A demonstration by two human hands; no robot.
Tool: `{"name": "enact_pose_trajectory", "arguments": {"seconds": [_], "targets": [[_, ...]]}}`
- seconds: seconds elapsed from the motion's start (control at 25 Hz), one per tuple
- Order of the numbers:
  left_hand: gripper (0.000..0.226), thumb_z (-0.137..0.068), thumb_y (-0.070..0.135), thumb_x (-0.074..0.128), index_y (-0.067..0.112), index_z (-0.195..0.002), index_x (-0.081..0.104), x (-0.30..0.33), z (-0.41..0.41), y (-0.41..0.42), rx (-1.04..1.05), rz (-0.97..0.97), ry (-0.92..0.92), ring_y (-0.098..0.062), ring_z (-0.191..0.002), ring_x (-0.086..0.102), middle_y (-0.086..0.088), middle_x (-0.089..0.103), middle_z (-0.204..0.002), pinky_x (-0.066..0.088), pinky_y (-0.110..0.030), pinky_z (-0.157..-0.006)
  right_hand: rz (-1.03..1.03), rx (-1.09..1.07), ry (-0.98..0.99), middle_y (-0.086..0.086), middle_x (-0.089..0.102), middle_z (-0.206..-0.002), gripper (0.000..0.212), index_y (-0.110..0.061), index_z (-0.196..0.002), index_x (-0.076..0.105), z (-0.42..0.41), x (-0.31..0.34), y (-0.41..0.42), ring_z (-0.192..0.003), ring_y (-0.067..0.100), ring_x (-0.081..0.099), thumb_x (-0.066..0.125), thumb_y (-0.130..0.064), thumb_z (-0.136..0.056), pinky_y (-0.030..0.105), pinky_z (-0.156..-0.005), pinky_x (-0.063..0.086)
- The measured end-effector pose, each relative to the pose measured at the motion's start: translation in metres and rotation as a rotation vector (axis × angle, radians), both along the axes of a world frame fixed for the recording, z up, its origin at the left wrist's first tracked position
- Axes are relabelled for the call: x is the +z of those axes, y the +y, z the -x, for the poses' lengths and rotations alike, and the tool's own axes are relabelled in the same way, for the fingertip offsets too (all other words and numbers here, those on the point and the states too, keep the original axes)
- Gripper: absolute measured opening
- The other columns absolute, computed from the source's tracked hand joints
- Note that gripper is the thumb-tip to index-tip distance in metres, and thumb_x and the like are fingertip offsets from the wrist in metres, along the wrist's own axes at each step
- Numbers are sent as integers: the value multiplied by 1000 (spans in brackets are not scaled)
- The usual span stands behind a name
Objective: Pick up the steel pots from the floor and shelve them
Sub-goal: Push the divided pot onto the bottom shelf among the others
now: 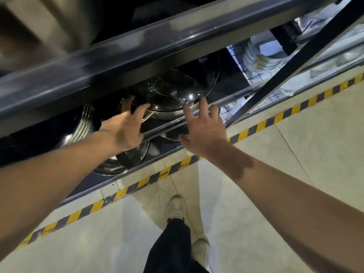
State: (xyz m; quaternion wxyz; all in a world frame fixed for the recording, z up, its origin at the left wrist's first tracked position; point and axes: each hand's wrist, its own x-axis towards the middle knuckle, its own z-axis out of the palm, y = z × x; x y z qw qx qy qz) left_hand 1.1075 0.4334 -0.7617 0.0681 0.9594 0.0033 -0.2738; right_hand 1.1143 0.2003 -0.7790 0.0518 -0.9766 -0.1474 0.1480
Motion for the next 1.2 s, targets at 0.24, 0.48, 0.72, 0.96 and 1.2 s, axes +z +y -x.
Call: {"name": "enact_pose_trajectory", "arguments": {"seconds": [0.24, 0.48, 0.72, 0.96, 1.2], "targets": [[92, -92, 28, 60, 41, -156, -4, 10, 2, 0, 38, -22, 58, -38, -106, 61, -22, 22, -161, 47, -46, -87, -36, 56, -36, 20, 16, -157, 86, -28, -155, 22, -7, 6, -3, -135, 45, 28, 65, -54, -84, 53, -102, 43], [96, -89, 37, 59, 39, -156, -10, -16, 25, -82, -6, 21, -145, -58, -146, -13, -10, -19, -163, 17, -71, -113, 31, -53, 25, 15, 14, -162, 89, -28, -155, 19, -97, 8, -72, -138, 51, 23, 71, -44, -84, 60, -103, 39], [97, -85, 37, 63, 37, -153, -7, -27, 16, -52, -5, -57, -157, -57, -146, -14, -11, -19, -162, 21, -77, -110, -32, 2, 23, 6, 28, -156, 96, -22, -160, 13, -77, -4, -59, -129, 47, 30, 68, -39, -83, 55, -98, 42], [91, -94, 26, 56, 28, -160, -7, -21, 0, 30, -49, 75, -16, -41, -154, 11, -16, -15, -168, 16, -52, -124, -45, 31, 22, 17, 14, -163, 95, -29, -160, 13, -30, -7, -32, -135, 47, 31, 71, -35, -85, 51, -94, 48], [96, -87, 42, 61, 27, -157, -3, -13, 32, -36, 25, -90, -182, -52, -138, 33, -25, -3, -163, 42, -57, -102, -91, -25, -30, 13, 4, -167, 90, -28, -159, 16, -24, 0, -43, -139, 43, 27, 68, -32, -87, 48, -92, 49]]}}
